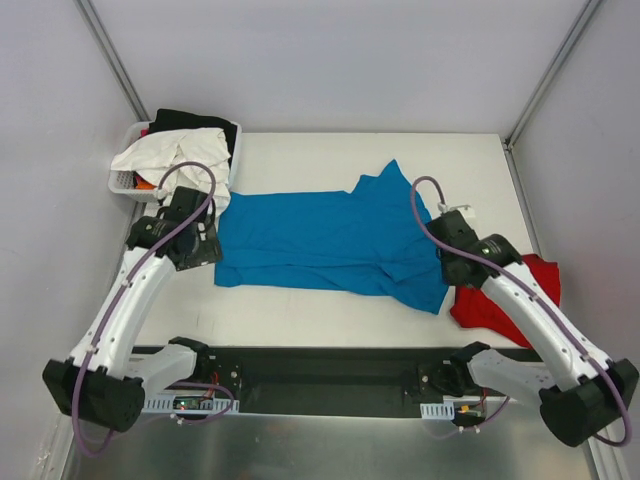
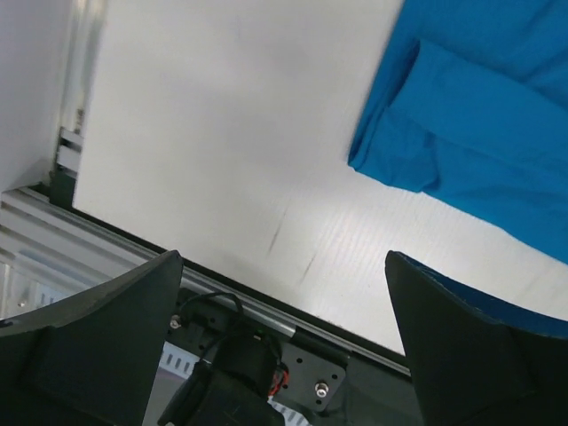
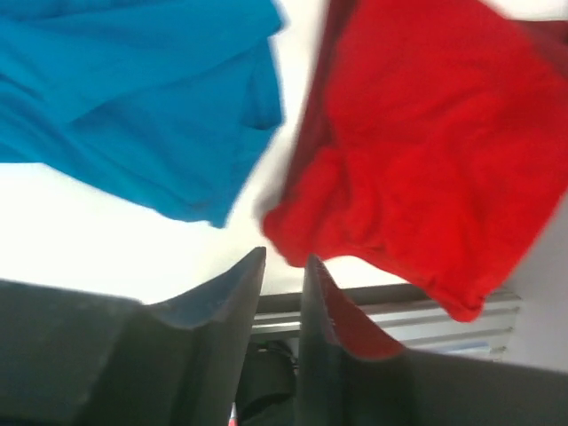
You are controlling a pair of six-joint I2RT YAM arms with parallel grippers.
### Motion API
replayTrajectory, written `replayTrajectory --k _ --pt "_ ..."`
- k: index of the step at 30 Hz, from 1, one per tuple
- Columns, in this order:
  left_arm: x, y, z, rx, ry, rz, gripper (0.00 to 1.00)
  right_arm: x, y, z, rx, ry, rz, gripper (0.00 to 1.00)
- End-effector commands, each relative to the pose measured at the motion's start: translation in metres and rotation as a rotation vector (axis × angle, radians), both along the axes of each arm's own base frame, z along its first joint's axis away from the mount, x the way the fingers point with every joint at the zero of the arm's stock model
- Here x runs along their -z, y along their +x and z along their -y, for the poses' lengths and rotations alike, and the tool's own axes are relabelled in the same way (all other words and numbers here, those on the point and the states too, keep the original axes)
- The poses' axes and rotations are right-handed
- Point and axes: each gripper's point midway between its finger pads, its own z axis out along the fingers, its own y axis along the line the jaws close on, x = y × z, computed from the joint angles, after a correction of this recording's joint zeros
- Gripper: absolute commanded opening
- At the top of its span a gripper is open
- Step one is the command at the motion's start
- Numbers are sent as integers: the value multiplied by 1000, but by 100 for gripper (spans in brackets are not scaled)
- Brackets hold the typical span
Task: Fold and stack the t-shirts
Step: Fold the tshirt
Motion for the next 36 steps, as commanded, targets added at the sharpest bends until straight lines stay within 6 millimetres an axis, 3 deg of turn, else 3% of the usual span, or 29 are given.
replayTrajectory --k 1,2,4,5,6,7,8,10,15,17,26,36 --pt "28 19 37 95 -145 -75 99 24 23 -42 -63 131 -71 50" --pt "35 26 42 102 -158 -93 99 32 28 -47 -77 125 -104 66" --pt "39 41 51 113 -184 -96 98 35 40 -62 -108 173 -100 82" --pt "44 50 55 114 -185 -126 93 38 48 -67 -115 182 -114 86" --pt "47 57 57 117 -188 -131 77 41 52 -74 -129 208 -130 91" --pt "50 63 60 124 -194 -140 71 44 58 -75 -119 210 -138 94" --pt "55 71 63 127 -194 -158 68 43 66 -78 -120 209 -139 91" --pt "59 82 69 146 -207 -162 71 57 74 -84 -136 206 -188 80" --pt "62 104 81 172 -239 -167 72 63 95 -98 -142 221 -205 79" --pt "63 108 85 183 -248 -173 72 77 97 -101 -138 213 -258 76" --pt "61 113 93 224 -278 -179 72 119 72 -121 -93 327 -361 74" --pt "56 118 95 241 -280 -172 72 112 50 -124 -88 370 -336 74"
